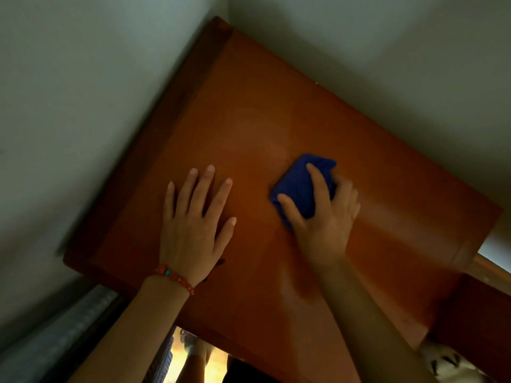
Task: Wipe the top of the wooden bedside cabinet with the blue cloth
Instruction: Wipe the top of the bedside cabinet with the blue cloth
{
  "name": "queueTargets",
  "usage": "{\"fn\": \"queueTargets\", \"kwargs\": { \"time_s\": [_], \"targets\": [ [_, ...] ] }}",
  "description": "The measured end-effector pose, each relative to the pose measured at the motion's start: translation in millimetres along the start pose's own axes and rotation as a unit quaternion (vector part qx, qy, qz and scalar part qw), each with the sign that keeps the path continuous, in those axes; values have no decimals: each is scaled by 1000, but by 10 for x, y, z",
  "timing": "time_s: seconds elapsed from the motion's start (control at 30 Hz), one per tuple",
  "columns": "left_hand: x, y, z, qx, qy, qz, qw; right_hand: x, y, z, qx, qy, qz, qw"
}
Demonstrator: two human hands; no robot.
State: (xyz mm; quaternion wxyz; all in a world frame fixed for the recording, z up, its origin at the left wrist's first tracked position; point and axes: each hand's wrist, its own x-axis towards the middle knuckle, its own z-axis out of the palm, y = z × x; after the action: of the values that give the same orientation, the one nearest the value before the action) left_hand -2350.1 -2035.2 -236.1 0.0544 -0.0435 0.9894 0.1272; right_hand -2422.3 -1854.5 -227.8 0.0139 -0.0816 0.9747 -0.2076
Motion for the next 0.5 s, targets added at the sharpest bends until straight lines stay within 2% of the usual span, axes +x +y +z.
{"fn": "queueTargets", "kwargs": {
  "time_s": [0.2,0.27,0.4,0.5],
  "targets": [
    [-23,-11,13,-2,2,8,1000,902,-192,109,3,29,26,999],
    [-1,-14,9,-6,5,7,1000,736,-158,100,3,36,16,999],
    [-23,-18,3,-1,5,13,1000,-152,-43,17,-4,7,-13,1000],
    [-120,-36,-12,-3,4,24,1000,-104,15,13,-23,-2,-38,999]
  ]
}}
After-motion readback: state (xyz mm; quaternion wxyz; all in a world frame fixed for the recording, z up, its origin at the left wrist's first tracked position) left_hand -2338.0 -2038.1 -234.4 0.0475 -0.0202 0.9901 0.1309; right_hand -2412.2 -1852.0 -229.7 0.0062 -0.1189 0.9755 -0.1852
